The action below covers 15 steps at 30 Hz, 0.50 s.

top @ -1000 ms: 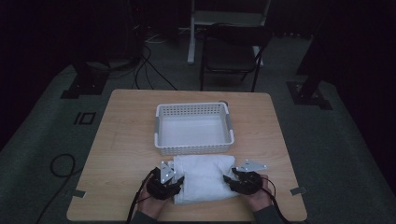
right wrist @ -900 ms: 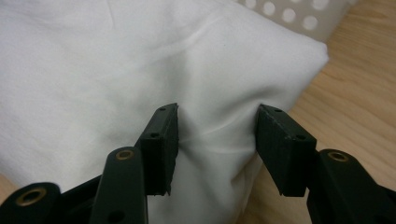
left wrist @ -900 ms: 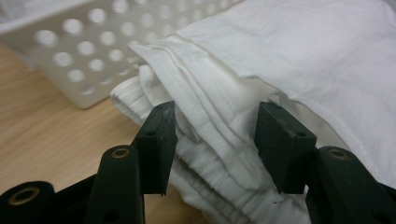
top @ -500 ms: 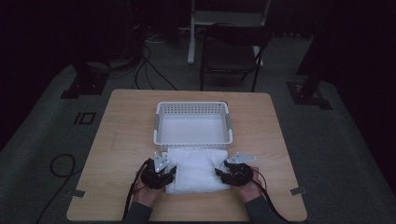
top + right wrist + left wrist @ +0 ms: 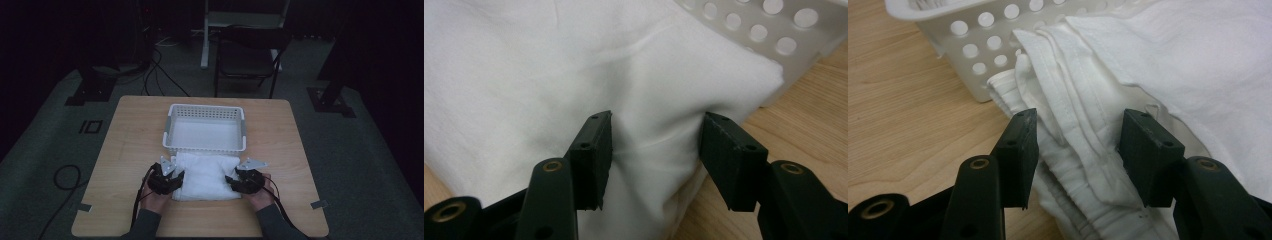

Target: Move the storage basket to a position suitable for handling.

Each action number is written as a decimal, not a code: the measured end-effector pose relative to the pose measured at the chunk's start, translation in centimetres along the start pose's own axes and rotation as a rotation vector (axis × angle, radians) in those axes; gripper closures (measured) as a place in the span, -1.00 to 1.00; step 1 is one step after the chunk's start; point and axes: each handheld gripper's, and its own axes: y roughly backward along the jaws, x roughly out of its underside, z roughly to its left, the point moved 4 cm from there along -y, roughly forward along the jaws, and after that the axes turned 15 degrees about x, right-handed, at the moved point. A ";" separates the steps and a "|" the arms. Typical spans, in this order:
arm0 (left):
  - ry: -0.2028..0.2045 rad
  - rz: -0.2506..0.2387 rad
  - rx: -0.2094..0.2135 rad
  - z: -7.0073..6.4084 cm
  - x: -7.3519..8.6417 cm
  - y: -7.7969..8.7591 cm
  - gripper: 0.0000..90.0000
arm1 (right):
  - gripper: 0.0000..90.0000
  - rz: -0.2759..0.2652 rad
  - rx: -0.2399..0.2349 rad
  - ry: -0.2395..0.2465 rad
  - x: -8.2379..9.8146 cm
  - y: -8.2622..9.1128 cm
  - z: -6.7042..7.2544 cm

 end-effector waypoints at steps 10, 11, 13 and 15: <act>0.037 -0.019 0.020 0.3 0.0 0.2 0.09 | 0.02 -0.001 -0.001 0.001 -0.2 -0.1 0.0; 0.039 -0.021 0.021 0.3 0.0 0.2 0.09 | 0.02 -0.002 -0.001 0.000 -0.2 -0.1 0.0; 0.056 -0.036 0.020 0.3 -0.1 0.5 0.05 | 0.01 -0.002 0.000 0.000 -0.2 -0.1 0.0; 0.067 -0.059 0.023 0.4 -0.3 1.0 -0.02 | -0.01 -0.005 0.004 0.001 -0.2 -0.1 0.0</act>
